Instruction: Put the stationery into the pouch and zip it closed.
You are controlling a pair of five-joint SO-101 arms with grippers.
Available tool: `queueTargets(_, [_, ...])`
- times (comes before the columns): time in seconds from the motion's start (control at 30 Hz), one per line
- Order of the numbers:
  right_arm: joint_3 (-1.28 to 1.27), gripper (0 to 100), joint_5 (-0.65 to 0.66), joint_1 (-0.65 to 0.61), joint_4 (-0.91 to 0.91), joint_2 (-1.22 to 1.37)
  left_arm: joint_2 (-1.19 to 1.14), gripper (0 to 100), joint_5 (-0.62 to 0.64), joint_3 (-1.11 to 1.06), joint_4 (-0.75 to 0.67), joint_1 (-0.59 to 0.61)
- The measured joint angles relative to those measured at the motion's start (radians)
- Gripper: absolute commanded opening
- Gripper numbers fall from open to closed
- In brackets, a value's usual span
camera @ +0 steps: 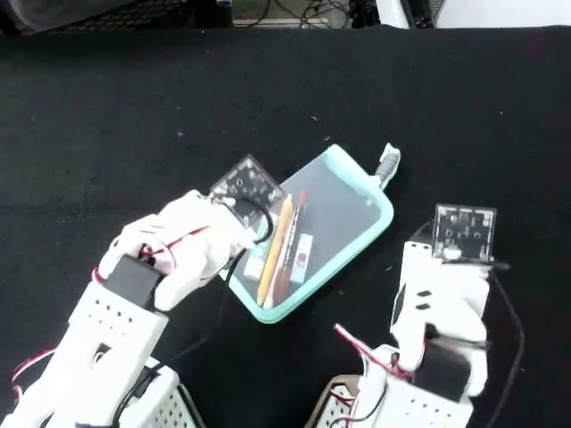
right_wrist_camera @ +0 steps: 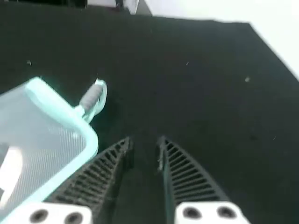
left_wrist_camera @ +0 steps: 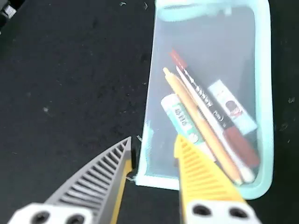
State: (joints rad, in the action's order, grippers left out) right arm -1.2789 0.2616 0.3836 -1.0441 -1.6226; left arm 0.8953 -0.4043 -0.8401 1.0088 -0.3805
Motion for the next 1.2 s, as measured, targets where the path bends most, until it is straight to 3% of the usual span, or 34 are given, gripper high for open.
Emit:
queueTargets(0.3, [0.124,8.6,-0.147,0.014,-0.026,0.399,-0.411,18,0.140,0.204,0.012,-0.072])
queueTargets(0.57, [0.095,8.6,-0.221,0.135,0.123,0.525,-0.609,18,0.239,0.269,0.008,-0.354])
queueTargets(0.67, [0.071,8.5,-0.253,0.233,0.186,0.525,-0.615,18,0.242,0.269,-0.072,-0.419])
queueTargets(0.93, [0.066,8.5,-0.270,0.405,0.210,0.525,-0.629,21,0.195,0.224,-0.371,-0.425])
queueTargets(1.2, [0.080,8.5,-0.324,0.491,0.212,0.525,-0.913,21,0.176,0.344,-0.420,-0.367])
